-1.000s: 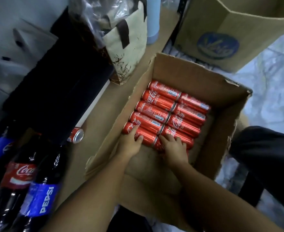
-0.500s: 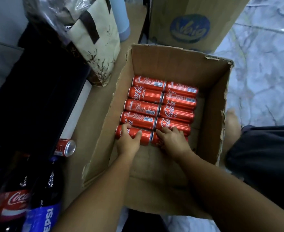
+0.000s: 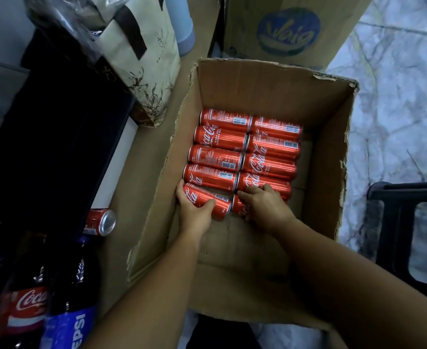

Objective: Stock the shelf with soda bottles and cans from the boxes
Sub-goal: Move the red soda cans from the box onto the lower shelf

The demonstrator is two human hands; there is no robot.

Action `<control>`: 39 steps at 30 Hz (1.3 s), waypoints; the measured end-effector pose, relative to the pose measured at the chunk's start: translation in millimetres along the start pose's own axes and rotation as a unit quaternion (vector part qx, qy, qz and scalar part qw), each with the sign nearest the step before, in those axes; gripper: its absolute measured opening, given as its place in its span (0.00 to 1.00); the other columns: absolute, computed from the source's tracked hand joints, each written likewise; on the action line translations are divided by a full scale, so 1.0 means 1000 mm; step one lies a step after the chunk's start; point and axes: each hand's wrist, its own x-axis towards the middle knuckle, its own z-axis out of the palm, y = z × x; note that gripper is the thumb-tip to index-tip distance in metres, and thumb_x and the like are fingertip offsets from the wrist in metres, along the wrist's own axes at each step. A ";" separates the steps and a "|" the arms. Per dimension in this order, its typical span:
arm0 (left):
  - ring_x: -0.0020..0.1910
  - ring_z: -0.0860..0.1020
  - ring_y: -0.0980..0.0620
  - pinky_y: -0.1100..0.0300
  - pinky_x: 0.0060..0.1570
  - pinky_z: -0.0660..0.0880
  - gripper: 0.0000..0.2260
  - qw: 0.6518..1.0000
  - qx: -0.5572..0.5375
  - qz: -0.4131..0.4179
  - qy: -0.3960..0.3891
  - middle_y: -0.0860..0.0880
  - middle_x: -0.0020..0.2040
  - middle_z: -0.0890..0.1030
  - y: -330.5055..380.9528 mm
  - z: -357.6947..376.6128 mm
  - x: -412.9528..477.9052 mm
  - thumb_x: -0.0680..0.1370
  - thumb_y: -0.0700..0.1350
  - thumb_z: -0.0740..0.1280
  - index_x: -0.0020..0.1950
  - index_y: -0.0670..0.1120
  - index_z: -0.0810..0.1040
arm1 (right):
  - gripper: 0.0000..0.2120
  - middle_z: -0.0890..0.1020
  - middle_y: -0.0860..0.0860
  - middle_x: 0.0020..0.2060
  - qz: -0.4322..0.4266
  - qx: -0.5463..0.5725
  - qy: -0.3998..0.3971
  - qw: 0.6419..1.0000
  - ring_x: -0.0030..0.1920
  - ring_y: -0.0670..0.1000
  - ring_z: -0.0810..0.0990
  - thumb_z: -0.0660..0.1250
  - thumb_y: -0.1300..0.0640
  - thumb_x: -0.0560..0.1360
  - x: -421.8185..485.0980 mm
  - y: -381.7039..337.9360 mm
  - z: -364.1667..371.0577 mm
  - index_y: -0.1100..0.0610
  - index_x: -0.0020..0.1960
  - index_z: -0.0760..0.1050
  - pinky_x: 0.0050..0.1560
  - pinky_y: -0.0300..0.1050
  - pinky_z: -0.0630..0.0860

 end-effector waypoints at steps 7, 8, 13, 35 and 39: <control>0.59 0.79 0.49 0.40 0.56 0.81 0.45 1.000 -0.001 0.016 0.012 0.53 0.64 0.74 -0.004 0.000 -0.004 0.71 0.43 0.79 0.73 0.73 0.55 | 0.34 0.66 0.48 0.77 -0.006 0.021 -0.001 1.000 0.72 0.56 0.64 0.71 0.50 0.78 0.004 0.007 0.003 0.46 0.80 0.61 0.73 0.56 0.66; 0.59 0.79 0.50 0.41 0.56 0.81 0.45 1.000 -0.001 0.023 0.013 0.53 0.64 0.74 -0.004 0.000 -0.006 0.71 0.42 0.79 0.74 0.72 0.55 | 0.34 0.66 0.48 0.77 -0.007 0.023 0.001 1.000 0.72 0.56 0.64 0.71 0.50 0.77 0.003 0.008 0.004 0.46 0.80 0.61 0.73 0.56 0.65; 0.59 0.79 0.50 0.43 0.56 0.81 0.46 0.997 -0.015 0.059 0.045 0.52 0.65 0.75 -0.010 0.001 -0.015 0.70 0.39 0.79 0.73 0.72 0.57 | 0.35 0.66 0.48 0.77 -0.012 0.008 0.002 1.000 0.73 0.56 0.65 0.72 0.50 0.77 0.002 0.007 0.007 0.45 0.80 0.60 0.73 0.55 0.65; 0.68 0.74 0.41 0.49 0.66 0.73 0.35 0.881 0.394 0.254 0.070 0.43 0.69 0.73 0.010 -0.015 -0.090 0.72 0.41 0.77 0.75 0.50 0.65 | 0.39 0.73 0.50 0.72 -0.127 0.214 0.104 0.963 0.72 0.54 0.73 0.76 0.53 0.73 -0.049 -0.007 -0.029 0.49 0.78 0.60 0.71 0.56 0.72; 0.67 0.75 0.43 0.53 0.64 0.73 0.34 0.886 0.379 0.255 0.078 0.45 0.69 0.74 0.009 -0.015 -0.094 0.70 0.39 0.78 0.74 0.50 0.68 | 0.42 0.76 0.49 0.70 -0.153 0.250 0.097 0.951 0.69 0.52 0.76 0.79 0.53 0.71 -0.038 -0.005 -0.038 0.50 0.78 0.60 0.69 0.53 0.74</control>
